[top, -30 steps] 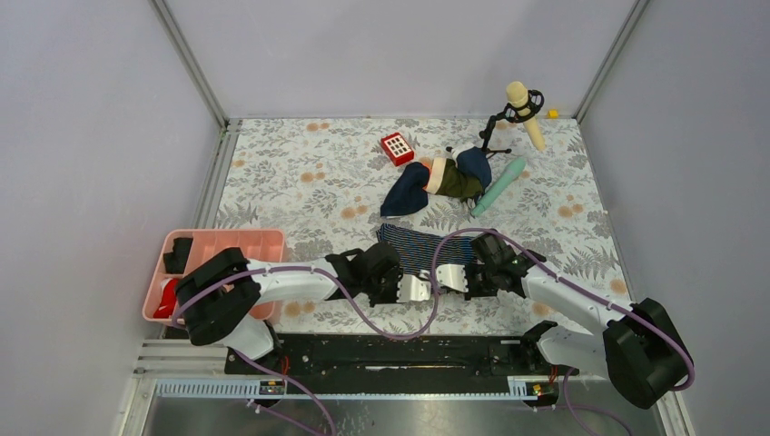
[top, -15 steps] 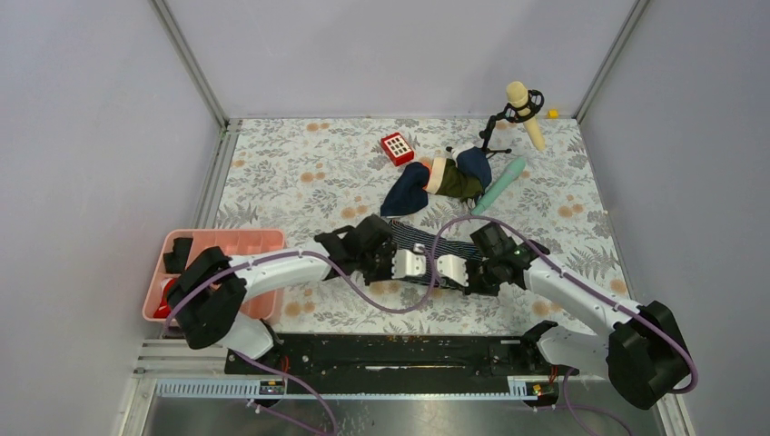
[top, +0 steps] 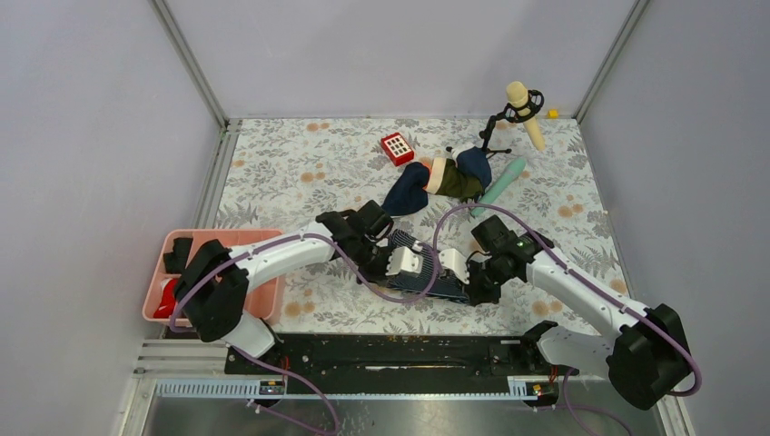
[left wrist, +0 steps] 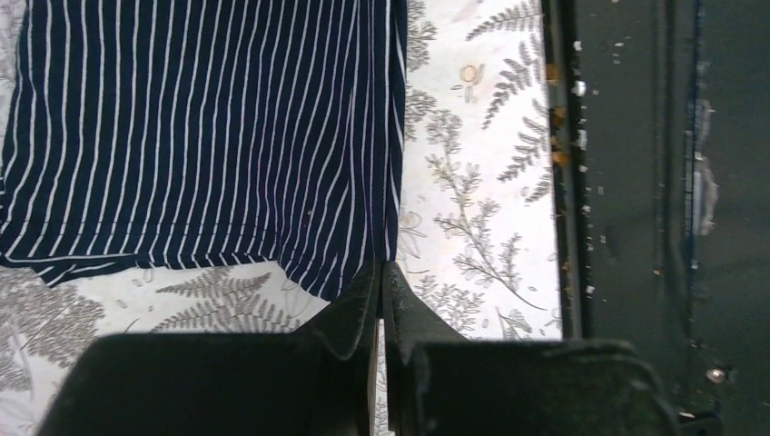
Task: Roll the underwear
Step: Fold the underwear at the center of the board.
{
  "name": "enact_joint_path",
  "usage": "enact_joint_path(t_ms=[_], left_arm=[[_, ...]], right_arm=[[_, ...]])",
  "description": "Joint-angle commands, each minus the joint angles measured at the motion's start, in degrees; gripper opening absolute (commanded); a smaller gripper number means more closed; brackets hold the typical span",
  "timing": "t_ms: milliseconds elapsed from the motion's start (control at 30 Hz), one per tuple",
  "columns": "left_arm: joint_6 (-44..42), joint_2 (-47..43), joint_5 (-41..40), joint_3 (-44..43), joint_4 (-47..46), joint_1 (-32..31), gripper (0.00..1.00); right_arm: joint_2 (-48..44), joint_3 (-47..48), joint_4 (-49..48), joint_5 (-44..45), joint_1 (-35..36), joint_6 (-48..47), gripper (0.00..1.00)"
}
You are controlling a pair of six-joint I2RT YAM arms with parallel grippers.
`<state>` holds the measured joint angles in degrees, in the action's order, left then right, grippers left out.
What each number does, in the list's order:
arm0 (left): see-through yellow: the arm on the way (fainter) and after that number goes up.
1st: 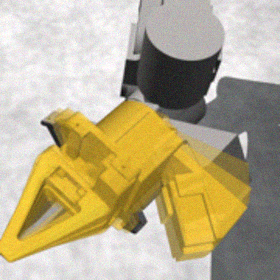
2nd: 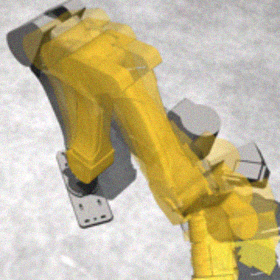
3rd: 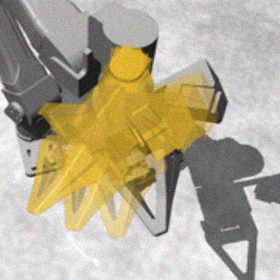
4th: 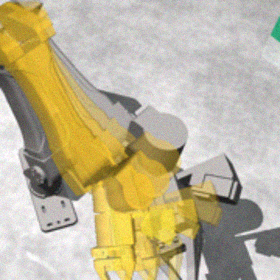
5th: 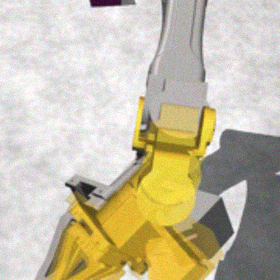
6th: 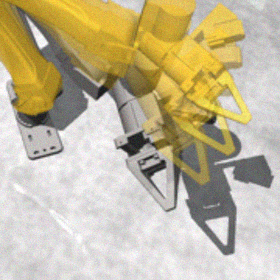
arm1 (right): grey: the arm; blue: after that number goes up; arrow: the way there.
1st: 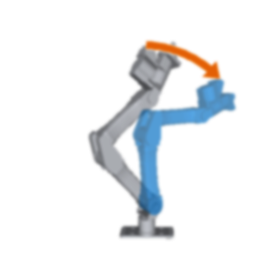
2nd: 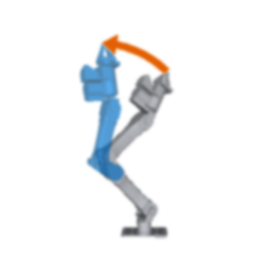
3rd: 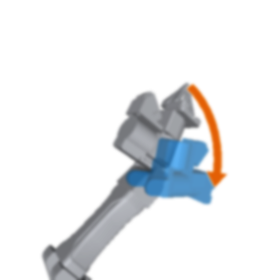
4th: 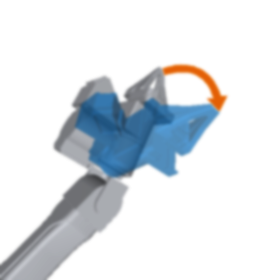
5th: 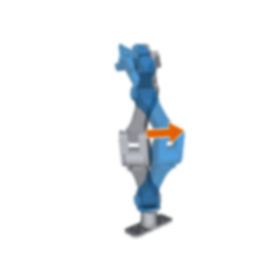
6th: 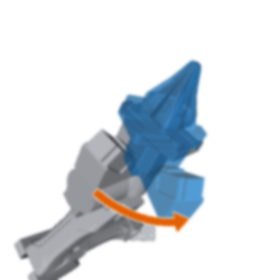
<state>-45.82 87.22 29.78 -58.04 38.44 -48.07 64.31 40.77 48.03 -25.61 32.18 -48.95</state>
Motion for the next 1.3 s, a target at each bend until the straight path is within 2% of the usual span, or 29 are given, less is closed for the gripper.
enact_joint_path(t_ms=[0, 167, 333, 667, 1000, 1267], left_arm=[[-1.7, 0.1, 5.8, -4.2, 5.2, 0.3, 0.00], [-4.8, 3.5, 4.8, -11.1, 5.7, 1.7, 0.00], [-7.3, 9.9, 4.3, -17.6, 6.7, 2.8, 0.00], [-8.0, 20.5, 0.8, -28.2, 6.7, 6.3, 0.00], [-7.8, 25.8, -1.9, -32.8, 5.8, 7.0, 0.00], [-7.0, 27.0, -4.0, -33.6, 5.1, 7.0, 0.00]], right_arm=[[-1.9, 1.7, 5.0, -1.8, -0.4, 2.7, 0.00], [-0.8, 2.8, 5.1, -1.6, -1.0, 4.5, 0.00], [3.5, 4.4, 5.2, -1.6, -5.3, 5.5, 0.00], [16.0, 14.7, 9.7, -3.9, -13.4, 1.1, 0.00], [26.6, 22.5, 11.2, -1.6, -18.6, -2.7, 0.00], [34.1, 29.8, 12.9, -1.6, -19.0, -3.6, 0.01]])
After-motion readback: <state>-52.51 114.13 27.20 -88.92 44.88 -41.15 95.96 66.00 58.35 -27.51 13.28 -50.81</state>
